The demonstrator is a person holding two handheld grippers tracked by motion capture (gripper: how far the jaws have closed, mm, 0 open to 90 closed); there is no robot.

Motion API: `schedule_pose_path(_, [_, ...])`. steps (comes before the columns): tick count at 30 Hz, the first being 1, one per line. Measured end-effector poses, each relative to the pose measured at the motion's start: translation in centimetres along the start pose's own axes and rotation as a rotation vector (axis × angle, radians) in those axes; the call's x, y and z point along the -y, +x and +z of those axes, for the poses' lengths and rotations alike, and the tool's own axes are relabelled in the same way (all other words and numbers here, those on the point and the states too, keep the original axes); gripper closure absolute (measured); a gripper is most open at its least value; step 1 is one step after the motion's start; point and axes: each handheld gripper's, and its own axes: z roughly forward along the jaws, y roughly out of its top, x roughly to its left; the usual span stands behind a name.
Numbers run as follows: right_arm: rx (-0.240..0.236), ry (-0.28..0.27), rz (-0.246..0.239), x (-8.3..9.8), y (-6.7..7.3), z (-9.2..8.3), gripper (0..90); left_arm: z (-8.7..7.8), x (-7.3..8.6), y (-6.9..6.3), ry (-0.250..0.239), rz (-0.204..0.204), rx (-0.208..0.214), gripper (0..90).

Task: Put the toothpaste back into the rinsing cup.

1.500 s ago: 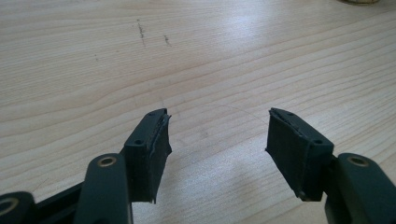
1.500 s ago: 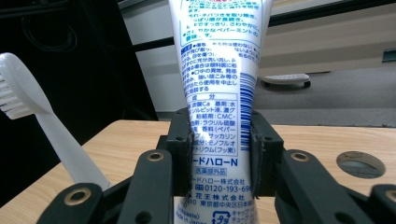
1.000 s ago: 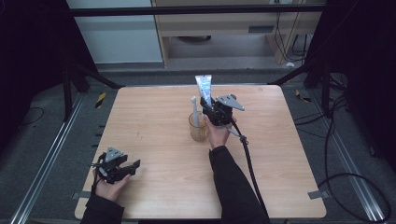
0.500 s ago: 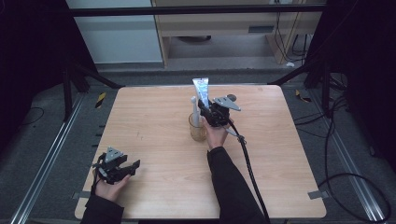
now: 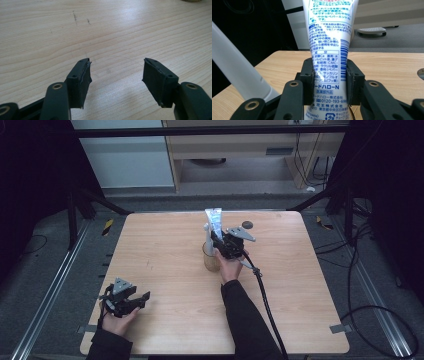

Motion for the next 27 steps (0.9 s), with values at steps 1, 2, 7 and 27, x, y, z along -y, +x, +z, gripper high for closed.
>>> schedule_pose_path(1, [-0.001, 0.002, -0.001, 0.1, 0.0, 0.0, 65.2, 0.0, 0.0, 0.0, 0.0, 0.0, 0.0, 38.3])
schedule_pose_path(2, [-0.002, 0.005, -0.001, 0.2, 0.0, 0.0, 65.0, 0.0, 0.0, 0.0, 0.0, 0.001, -0.001, 38.4])
schedule_pose_path(7, [-0.014, 0.028, -0.01, 0.4, 0.1, 0.0, 64.0, 0.0, 0.0, 0.0, 0.0, 0.001, 0.0, 38.3])
schedule_pose_path(27, [-0.055, 0.109, -0.072, -0.6, 0.0, -2.0, 55.6, 0.1, 0.0, -0.1, 0.01, 0.007, -0.001, 38.4])
